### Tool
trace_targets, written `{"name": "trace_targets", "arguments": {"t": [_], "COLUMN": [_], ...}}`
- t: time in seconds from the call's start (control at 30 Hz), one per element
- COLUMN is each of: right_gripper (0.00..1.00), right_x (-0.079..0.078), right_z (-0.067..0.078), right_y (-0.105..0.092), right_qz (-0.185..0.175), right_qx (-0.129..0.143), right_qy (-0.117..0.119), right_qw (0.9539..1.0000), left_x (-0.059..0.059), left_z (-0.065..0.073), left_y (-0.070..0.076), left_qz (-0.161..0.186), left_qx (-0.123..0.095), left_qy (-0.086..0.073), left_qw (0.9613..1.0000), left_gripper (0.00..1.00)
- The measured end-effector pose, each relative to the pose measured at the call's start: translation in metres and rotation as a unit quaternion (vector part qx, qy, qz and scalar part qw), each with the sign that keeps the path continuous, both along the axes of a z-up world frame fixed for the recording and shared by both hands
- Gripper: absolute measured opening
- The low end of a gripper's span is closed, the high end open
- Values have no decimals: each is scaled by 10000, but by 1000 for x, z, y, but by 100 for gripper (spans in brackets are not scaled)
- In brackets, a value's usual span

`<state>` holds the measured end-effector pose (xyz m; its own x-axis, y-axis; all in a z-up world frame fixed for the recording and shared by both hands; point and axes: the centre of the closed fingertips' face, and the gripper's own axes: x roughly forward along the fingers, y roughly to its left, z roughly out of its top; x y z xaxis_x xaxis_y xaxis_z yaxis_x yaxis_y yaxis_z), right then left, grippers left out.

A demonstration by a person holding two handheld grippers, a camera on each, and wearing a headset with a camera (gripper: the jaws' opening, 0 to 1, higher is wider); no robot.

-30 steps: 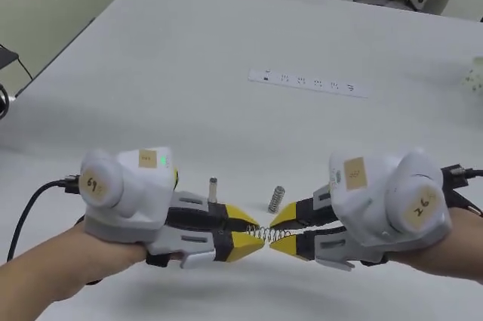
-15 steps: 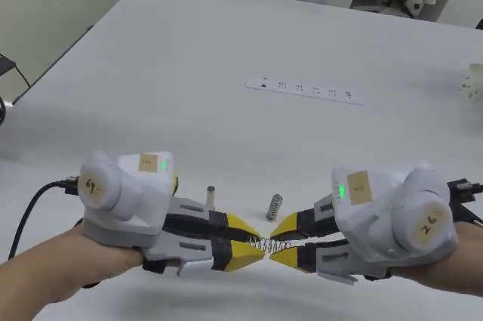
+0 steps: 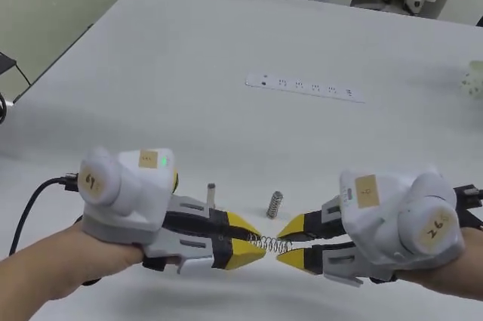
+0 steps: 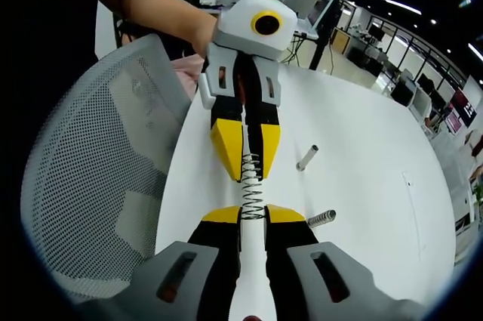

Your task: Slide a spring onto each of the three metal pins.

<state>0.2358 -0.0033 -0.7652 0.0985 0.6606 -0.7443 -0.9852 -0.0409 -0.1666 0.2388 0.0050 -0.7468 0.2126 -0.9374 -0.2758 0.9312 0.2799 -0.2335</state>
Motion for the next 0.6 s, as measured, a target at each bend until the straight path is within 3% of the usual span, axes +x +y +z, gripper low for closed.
{"name": "trace_targets", "arguments": {"t": [0.13, 0.2, 0.33, 0.6], "right_gripper": [8, 8, 8, 7], "right_x": [0, 1, -4, -13], "right_z": [3, 6, 14, 36], "right_y": [0, 1, 6, 23], "right_qz": [-14, 2, 227, 460], "right_qx": [83, 125, 187, 609], "right_qy": [-54, -99, -222, -94], "right_qw": [10000, 9999, 9993, 9970], "left_x": [0, 1, 0, -3], "left_z": [-1, -7, -16, -16], "left_y": [1, 2, 4, 1], "left_qz": [11, 33, -5, -79], "left_qx": [13, 114, 345, 379], "left_qy": [35, 99, 40, -34], "left_qw": [10000, 9999, 9994, 9992], "left_gripper": [2, 2, 2, 2]}}
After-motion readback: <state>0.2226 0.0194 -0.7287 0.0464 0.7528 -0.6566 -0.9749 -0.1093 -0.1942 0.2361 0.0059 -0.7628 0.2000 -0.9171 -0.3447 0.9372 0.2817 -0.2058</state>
